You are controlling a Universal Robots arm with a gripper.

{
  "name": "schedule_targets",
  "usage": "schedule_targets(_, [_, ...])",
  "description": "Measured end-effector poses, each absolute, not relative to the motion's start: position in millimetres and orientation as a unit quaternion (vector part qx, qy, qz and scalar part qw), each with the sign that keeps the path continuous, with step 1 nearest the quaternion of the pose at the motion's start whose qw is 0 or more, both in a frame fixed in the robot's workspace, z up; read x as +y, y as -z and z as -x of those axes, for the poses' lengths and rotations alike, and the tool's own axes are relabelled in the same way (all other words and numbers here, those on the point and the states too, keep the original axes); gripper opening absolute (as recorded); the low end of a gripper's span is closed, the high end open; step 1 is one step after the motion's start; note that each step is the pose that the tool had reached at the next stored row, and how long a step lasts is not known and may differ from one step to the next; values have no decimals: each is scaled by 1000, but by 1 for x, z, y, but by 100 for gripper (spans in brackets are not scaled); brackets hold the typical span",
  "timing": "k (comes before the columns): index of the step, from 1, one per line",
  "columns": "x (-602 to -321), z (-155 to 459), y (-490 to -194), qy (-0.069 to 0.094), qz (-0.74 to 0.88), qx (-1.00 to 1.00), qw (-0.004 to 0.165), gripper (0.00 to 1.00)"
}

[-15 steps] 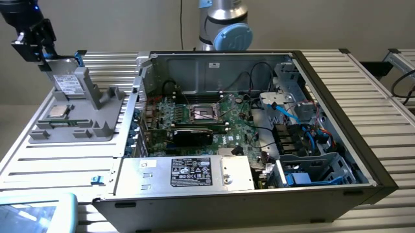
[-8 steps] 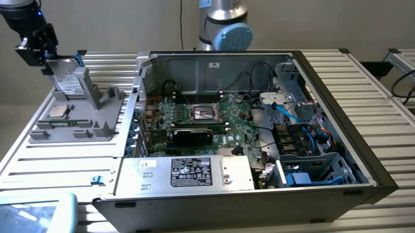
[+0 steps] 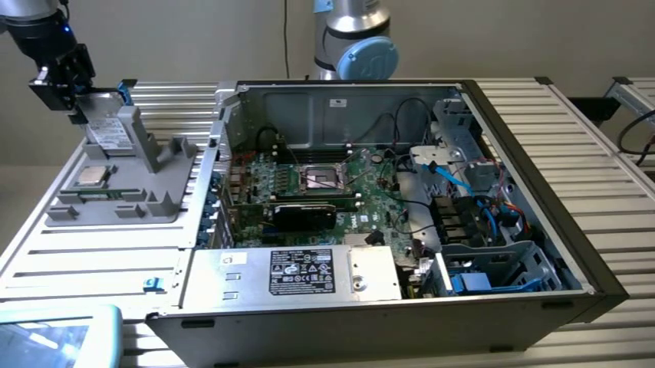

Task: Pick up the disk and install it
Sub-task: 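Pick up the disk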

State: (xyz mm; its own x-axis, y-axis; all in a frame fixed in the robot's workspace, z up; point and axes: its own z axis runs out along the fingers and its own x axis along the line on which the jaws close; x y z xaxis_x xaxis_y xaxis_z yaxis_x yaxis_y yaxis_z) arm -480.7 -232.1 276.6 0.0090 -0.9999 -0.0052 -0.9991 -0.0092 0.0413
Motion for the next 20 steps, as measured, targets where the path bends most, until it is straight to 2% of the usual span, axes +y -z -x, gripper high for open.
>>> schedule_targets(15, [-232,481,-273,21,-707,-707,8,63])
schedule_targets(17, [-232,481,-273,21,-707,-707,8,60])
schedule_targets(19, [-232,481,-272,21,-707,-707,7,48])
schedule_targets(20, [-232,481,-272,21,-707,-707,8,48])
